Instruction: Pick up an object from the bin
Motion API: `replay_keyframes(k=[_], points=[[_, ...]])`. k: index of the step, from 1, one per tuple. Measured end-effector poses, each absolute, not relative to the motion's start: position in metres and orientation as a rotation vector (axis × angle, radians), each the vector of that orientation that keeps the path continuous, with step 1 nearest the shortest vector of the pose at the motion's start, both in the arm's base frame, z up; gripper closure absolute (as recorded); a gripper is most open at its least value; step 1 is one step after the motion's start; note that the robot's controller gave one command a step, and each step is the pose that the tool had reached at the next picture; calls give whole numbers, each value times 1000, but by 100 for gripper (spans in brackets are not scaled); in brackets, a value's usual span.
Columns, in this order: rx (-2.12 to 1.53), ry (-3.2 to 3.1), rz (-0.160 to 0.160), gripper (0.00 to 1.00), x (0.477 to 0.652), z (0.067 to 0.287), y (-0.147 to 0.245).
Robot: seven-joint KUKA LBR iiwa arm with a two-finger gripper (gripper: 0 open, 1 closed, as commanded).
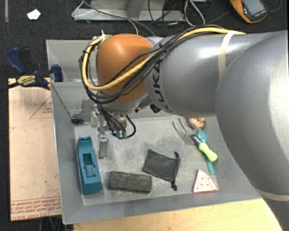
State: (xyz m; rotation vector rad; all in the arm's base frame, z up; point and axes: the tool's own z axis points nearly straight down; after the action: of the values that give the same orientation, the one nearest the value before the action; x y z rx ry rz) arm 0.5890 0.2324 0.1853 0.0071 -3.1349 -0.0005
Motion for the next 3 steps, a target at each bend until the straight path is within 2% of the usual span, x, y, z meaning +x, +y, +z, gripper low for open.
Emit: replay_keyframes(k=[1,2,3], points=[[1,-3142,-3,0,591,190,231],[-33,-3139,-4,0,547,107,212],[69,-3151,-11,0,530,79,208]])
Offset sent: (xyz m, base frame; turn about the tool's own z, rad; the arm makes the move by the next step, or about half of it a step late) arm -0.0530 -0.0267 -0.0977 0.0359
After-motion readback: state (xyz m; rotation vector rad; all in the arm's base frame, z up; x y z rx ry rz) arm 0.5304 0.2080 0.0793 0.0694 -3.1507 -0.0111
